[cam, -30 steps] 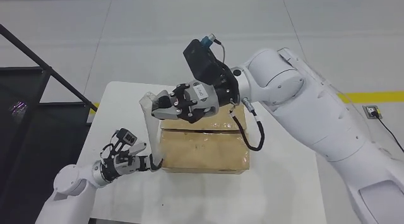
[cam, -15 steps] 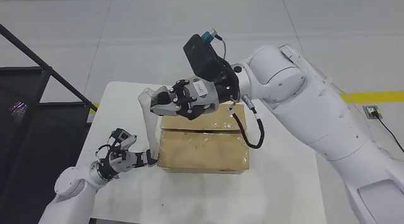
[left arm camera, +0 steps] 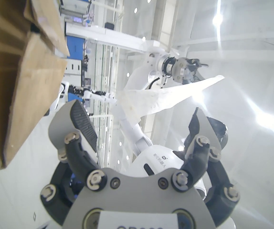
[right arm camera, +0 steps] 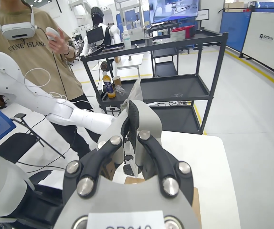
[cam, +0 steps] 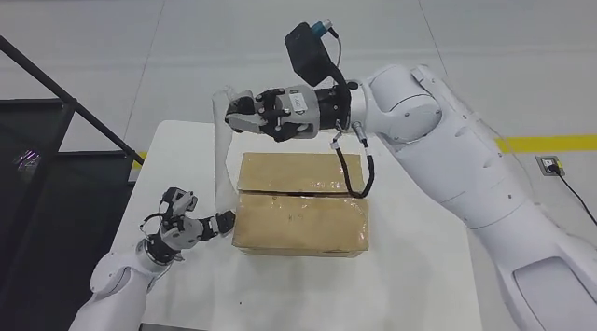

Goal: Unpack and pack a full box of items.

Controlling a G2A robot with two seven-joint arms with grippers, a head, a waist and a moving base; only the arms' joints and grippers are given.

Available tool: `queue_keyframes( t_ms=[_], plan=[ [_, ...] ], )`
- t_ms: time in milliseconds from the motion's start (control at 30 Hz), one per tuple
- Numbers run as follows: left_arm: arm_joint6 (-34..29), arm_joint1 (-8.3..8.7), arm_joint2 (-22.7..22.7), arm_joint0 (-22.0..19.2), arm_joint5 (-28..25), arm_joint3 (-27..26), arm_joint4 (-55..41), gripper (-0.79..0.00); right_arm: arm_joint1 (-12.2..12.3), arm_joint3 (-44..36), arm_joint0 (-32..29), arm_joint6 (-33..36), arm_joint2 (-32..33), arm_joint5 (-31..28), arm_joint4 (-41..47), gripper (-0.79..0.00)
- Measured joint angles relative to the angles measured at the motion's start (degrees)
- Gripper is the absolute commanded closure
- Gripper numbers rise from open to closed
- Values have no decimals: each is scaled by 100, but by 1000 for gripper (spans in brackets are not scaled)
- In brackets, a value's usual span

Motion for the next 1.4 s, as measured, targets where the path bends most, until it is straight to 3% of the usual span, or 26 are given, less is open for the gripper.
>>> queue_keyframes(
  t_ms=[267, 433, 600, 667, 867, 1100, 1400],
  plan=[
    [1712, -80, 25, 317, -1263, -287, 825, -785, -115, -235, -182, -721, 48, 908, -615, 0],
    [2538, -96, 39, 473, -1771, -349, 1713, -785, -114, -253, -182, -700, 43, 929, -637, 0],
    [2465, -96, 38, 469, -1756, -348, 1632, -785, -114, -264, -193, -713, 50, 941, -644, 0],
    [2467, -96, 38, 469, -1756, -348, 1634, -785, -114, -427, -328, -909, 116, 1209, -696, 0],
    [2569, -100, -86, 620, -1976, -599, 1558, -785, -104, -1317, -928, -1491, 359, 2622, -673, 0],
    [2592, -94, -280, 734, -2338, -691, 1616, -785, -40, -2427, -1669, -1561, 666, 4163, -625, 0],
    [2674, -90, -337, 799, -2436, -701, 1775, -785, -34, -2466, -1693, -1552, 680, 4200, -651, 0]
  ],
)
